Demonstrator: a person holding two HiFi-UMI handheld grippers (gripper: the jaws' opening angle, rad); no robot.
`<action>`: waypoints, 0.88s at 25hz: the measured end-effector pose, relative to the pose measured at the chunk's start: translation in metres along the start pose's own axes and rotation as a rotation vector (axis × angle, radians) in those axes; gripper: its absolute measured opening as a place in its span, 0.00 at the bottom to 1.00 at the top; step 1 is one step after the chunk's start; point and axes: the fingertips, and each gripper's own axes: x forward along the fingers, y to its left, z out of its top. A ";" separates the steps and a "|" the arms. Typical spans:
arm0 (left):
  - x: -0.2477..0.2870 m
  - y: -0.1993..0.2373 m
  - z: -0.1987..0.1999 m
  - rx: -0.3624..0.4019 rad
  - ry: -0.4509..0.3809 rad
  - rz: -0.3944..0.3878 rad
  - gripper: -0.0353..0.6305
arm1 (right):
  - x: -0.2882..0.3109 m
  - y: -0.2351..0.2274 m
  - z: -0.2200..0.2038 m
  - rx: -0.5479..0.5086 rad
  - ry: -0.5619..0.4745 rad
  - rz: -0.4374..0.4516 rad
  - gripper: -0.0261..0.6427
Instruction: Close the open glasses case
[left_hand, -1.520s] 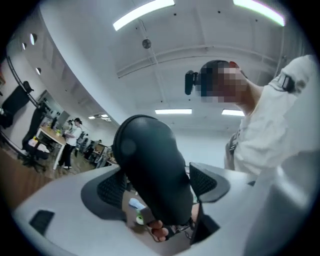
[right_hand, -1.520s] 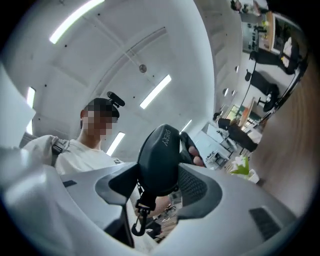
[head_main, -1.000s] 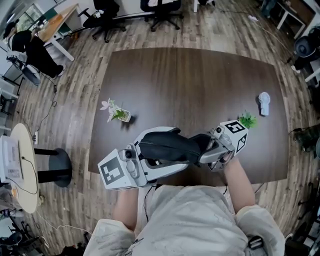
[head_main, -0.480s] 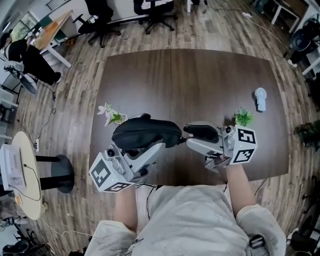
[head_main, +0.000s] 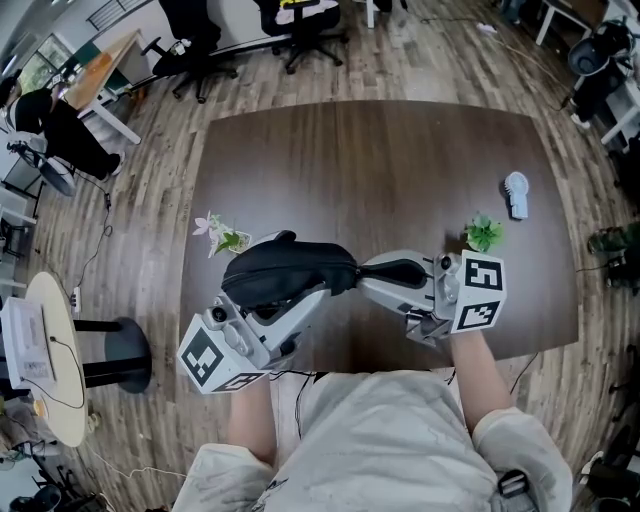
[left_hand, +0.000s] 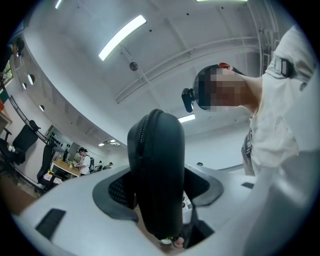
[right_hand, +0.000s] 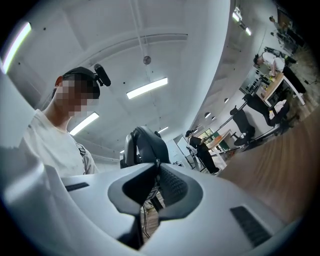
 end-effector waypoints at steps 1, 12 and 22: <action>0.000 -0.001 -0.001 0.013 0.009 0.001 0.46 | 0.001 0.000 -0.001 -0.004 0.008 0.001 0.08; -0.001 -0.014 -0.057 0.294 0.366 0.005 0.45 | -0.005 -0.038 -0.031 -0.156 0.289 -0.265 0.06; 0.007 -0.051 -0.069 0.295 0.396 -0.154 0.50 | -0.011 -0.022 -0.033 -0.300 0.418 -0.204 0.06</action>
